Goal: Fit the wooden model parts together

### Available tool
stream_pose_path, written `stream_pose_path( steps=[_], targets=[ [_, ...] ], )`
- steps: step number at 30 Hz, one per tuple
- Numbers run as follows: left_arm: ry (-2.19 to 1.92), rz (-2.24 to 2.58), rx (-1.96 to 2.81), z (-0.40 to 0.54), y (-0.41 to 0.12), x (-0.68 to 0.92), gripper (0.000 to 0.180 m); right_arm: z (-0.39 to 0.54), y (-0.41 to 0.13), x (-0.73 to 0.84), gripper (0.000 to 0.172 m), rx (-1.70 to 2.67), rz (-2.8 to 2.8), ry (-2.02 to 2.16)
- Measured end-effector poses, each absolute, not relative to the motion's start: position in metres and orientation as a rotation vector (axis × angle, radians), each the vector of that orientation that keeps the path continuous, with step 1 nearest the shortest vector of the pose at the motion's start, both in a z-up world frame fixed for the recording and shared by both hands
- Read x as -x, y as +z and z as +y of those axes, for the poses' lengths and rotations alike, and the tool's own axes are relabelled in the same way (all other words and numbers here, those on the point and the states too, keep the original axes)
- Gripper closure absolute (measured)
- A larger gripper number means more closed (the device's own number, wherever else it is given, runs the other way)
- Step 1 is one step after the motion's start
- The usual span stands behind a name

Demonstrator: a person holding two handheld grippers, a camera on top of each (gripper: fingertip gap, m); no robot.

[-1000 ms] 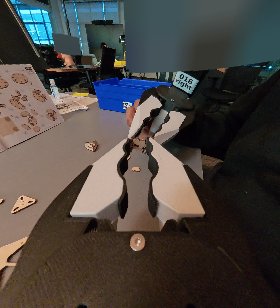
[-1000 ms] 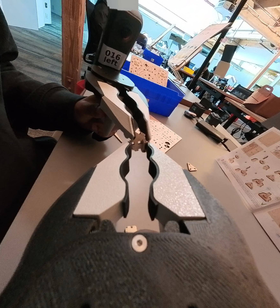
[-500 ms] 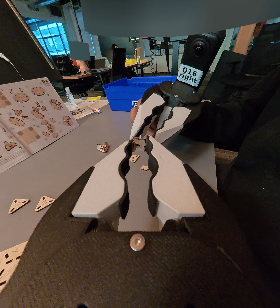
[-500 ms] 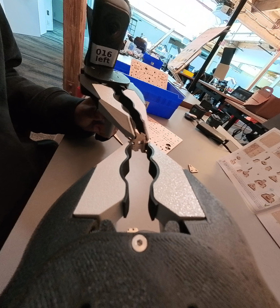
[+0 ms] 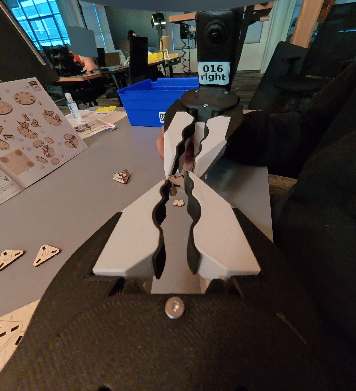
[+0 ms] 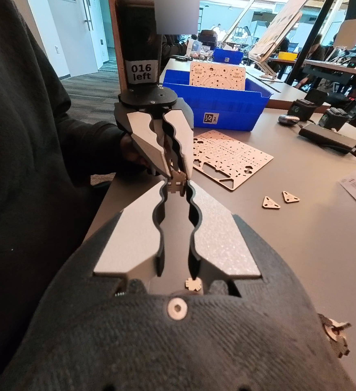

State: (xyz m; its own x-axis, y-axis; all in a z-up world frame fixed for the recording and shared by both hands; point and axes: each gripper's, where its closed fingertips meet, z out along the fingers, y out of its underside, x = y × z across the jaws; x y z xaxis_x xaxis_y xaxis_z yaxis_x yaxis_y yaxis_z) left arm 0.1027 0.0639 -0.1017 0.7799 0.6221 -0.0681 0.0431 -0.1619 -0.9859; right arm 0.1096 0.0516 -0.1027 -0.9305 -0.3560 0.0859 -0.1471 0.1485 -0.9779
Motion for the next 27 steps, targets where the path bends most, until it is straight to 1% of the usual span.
stream_pose_path(
  steps=[20, 22, 23, 25, 27],
  targets=[
    [0.531, -0.553, 1.651, 0.064, -0.100, -0.103, 0.168, 0.053, -0.100, -0.111, 0.159, 0.509, 2.223, -1.820],
    [0.546, -0.533, 1.622, 0.065, -0.095, -0.104, 0.168, 0.053, -0.095, -0.111, 0.158, 0.522, 2.193, -1.876],
    [0.557, -0.523, 1.607, 0.065, -0.092, -0.104, 0.167, 0.053, -0.094, -0.111, 0.158, 0.542, 2.200, -1.916],
    [0.583, -0.538, 1.583, 0.061, -0.090, -0.101, 0.150, 0.050, -0.098, -0.104, 0.158, 0.635, 2.316, -2.007],
    [0.515, -0.559, 1.567, 0.059, -0.091, -0.101, 0.149, 0.047, -0.101, -0.092, 0.158, 0.816, 2.493, -2.166]
  ],
)
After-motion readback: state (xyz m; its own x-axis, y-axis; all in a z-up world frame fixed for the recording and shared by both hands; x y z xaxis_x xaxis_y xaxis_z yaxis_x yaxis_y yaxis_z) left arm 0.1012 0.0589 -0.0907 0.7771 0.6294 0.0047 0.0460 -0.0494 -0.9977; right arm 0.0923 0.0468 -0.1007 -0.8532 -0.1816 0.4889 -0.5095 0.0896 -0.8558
